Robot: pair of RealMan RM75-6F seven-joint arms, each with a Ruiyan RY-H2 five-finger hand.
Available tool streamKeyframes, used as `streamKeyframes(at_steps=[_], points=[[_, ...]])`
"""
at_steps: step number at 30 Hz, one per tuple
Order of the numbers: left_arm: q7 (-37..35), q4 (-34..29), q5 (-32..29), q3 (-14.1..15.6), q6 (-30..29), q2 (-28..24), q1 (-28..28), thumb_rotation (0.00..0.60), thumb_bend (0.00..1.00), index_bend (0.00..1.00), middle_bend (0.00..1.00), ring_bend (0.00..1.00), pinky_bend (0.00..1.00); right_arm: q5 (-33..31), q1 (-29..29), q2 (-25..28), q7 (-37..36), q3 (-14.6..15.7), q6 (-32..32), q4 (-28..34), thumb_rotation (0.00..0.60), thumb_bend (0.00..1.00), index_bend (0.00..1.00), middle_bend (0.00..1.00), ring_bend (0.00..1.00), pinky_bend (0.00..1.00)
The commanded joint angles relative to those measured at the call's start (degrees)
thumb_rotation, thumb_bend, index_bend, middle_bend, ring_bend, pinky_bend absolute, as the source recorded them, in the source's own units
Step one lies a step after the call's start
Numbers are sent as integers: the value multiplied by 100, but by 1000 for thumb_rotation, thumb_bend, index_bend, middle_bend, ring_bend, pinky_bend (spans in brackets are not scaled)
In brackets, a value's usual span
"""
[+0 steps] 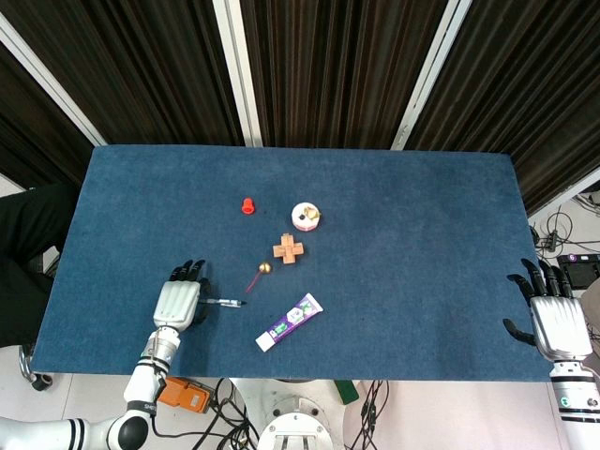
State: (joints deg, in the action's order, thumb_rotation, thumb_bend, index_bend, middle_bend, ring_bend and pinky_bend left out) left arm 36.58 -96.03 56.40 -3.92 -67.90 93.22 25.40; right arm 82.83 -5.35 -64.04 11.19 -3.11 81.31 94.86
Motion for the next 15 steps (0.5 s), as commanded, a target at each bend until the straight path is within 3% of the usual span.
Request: streamKeyframes(at_steps=[1,15], points=[[-13,75,-14,-7,23,73,34,600,278,466,75,0,122,5,-2,-1,5,2,-1,-2,600,361,315,131,59,105],[-352,79,77,-23,79,62,59,600,311,561,115,0,122,9,-9,-6,-3,5,-3,-14,600,361,315,131,59,105]])
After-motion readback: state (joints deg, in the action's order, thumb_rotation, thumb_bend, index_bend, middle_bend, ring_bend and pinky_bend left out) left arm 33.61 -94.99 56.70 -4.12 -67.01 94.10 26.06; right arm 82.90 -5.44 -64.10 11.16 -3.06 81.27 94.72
